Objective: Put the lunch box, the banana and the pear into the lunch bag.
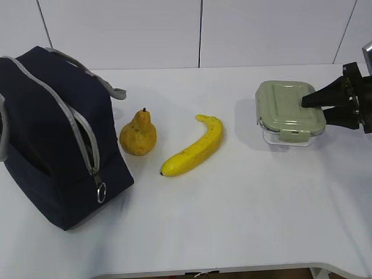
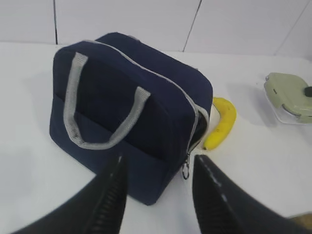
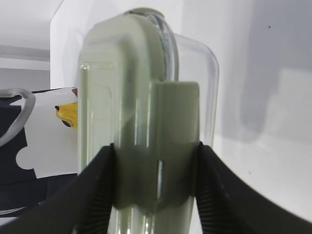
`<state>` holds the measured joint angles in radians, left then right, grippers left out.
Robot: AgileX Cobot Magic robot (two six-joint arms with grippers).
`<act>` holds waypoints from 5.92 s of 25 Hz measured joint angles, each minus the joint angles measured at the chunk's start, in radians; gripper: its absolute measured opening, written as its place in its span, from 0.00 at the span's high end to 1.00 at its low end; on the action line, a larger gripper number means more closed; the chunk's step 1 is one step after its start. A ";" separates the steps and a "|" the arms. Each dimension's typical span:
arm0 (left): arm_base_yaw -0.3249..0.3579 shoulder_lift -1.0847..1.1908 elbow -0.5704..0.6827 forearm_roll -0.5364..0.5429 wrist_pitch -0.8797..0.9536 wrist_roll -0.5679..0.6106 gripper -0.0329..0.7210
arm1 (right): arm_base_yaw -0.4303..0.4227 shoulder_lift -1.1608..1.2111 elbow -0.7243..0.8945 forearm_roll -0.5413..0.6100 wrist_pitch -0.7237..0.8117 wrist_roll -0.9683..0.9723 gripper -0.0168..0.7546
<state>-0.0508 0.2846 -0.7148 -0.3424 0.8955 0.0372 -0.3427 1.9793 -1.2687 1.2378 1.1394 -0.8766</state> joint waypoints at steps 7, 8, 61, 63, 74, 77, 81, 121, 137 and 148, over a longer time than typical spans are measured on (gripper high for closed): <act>0.000 0.335 -0.143 -0.095 0.066 -0.086 0.38 | 0.000 0.000 0.000 -0.004 0.000 0.000 0.50; 0.000 0.382 -0.161 -0.104 0.070 -0.089 0.37 | 0.000 0.000 0.000 -0.004 0.000 0.000 0.50; 0.000 0.971 -0.190 -0.285 -0.278 -0.136 0.67 | 0.001 -0.019 0.000 -0.004 0.006 0.020 0.50; 0.000 0.971 -0.190 -0.275 -0.274 -0.136 0.74 | 0.001 -0.036 0.000 -0.004 0.006 0.020 0.50; 0.000 0.971 -0.190 -0.266 -0.217 -0.095 0.97 | 0.002 -0.070 0.000 -0.006 0.008 0.053 0.50; 0.000 0.965 -0.190 -0.266 -0.209 -0.089 0.97 | 0.003 -0.088 0.000 -0.007 0.008 0.063 0.50; 0.000 0.931 -0.190 -0.265 -0.200 -0.088 0.97 | 0.037 -0.097 -0.029 -0.044 0.011 0.105 0.50; 0.000 0.887 -0.190 -0.316 -0.180 -0.084 0.97 | 0.569 -0.121 -0.504 -0.363 0.042 0.680 0.50; 0.000 0.887 -0.190 -0.387 -0.191 -0.084 0.97 | 0.744 -0.081 -0.643 -0.439 -0.069 0.741 0.50; 0.000 0.887 -0.190 -0.387 -0.191 -0.068 0.97 | 0.855 -0.027 -0.659 -0.517 -0.122 0.760 0.50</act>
<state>-0.0508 1.1716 -0.9046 -0.7298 0.7049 -0.0306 0.5126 1.9526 -1.9279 0.7205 1.0172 -0.1167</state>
